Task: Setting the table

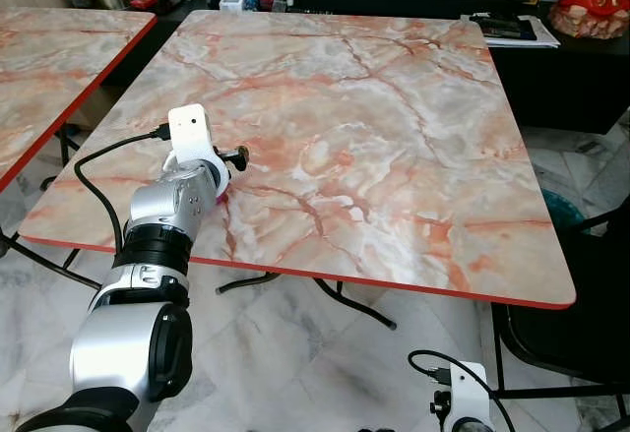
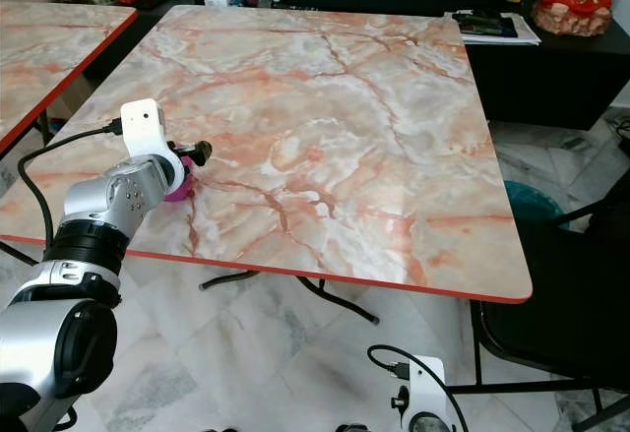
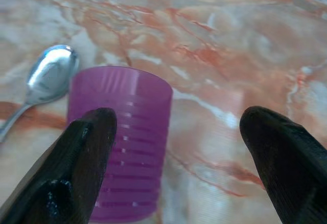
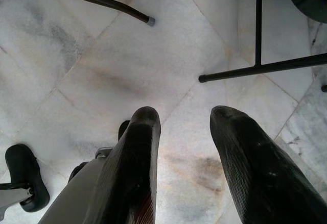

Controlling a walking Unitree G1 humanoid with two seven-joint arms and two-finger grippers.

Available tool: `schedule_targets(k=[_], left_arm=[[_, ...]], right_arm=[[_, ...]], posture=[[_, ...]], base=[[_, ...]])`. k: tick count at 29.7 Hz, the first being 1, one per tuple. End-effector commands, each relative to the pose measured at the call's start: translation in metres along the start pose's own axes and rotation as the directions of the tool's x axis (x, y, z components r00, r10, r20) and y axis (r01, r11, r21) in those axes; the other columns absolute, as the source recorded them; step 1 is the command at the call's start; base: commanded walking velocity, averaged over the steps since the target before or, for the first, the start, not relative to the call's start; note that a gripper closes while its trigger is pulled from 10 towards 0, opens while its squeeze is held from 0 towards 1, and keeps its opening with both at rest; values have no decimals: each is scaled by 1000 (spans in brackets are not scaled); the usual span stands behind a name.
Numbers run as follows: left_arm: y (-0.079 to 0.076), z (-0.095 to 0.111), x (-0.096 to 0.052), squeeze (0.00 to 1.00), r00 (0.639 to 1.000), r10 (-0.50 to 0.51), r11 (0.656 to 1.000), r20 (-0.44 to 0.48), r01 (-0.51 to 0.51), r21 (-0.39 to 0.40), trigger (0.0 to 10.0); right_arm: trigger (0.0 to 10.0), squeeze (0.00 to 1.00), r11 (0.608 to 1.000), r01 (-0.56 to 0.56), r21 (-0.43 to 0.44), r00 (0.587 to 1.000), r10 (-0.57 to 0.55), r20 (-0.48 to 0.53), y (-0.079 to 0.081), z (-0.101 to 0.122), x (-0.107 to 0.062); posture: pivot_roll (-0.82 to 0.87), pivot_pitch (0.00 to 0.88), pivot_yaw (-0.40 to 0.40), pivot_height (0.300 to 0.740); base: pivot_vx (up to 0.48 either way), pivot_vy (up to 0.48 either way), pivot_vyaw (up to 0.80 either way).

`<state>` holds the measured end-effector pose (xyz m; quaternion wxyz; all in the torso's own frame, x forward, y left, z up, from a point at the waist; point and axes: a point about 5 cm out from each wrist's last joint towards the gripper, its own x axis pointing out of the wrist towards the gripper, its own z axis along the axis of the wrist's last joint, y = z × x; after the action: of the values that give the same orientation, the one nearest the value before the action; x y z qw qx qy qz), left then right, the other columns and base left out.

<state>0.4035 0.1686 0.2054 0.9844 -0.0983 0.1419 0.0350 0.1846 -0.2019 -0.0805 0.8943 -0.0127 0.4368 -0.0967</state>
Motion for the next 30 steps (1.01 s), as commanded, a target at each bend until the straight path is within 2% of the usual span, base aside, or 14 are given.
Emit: schedule_targets(k=[1, 6, 7, 15, 16, 22, 25, 30], left_arm=[[4, 5, -1, 1000, 1000, 30, 999, 9, -30, 26, 10000], [5, 6, -1, 1000, 1000, 29, 999, 11, -29, 31, 10000], [6, 9, -1, 1000, 999, 40, 997, 19, -41, 58, 10000], [8, 3, 4, 1000, 999, 38, 993, -9, -37, 116, 10000], [8, 3, 4, 0, 999, 43, 990, -8, -42, 136, 10000], [8, 10, 6, 0, 999, 46, 987, 1, -46, 155, 10000], [9, 27, 6, 0, 998, 49, 983, 44, -56, 176, 10000], [11, 31, 7, 0, 997, 51, 981, 51, -60, 187, 10000]], right_arm=[[10000, 0, 1000, 3, 12, 1000, -3, -19, 0, -7, -1], [10000, 0, 1000, 3, 12, 1000, -3, -19, 0, -7, -1], [10000, 0, 1000, 3, 12, 1000, -3, -18, 0, -6, -1], [10000, 0, 1000, 5, 16, 1000, -4, -16, 0, -5, -1], [10000, 0, 1000, 5, 17, 1000, -5, -16, 0, -5, -1], [10000, 0, 1000, 6, 21, 1000, -6, -15, 0, -5, -1], [10000, 0, 1000, 8, 24, 1000, -8, -16, 0, -5, -1], [10000, 0, 1000, 7, 24, 1000, -7, -16, 0, -5, -1]], posture=[[-70, 123, 16, 740], [-70, 123, 16, 740], [-64, 130, 14, 740], [-65, 131, 16, 740], [-65, 131, 16, 740], [-65, 134, 19, 740], [-58, 135, 20, 740], [-54, 137, 21, 740]], base=[[0, 0, 0], [0, 0, 0], [0, 0, 0], [0, 0, 0], [0, 0, 0], [0, 0, 0], [0, 0, 0], [0, 0, 0]])
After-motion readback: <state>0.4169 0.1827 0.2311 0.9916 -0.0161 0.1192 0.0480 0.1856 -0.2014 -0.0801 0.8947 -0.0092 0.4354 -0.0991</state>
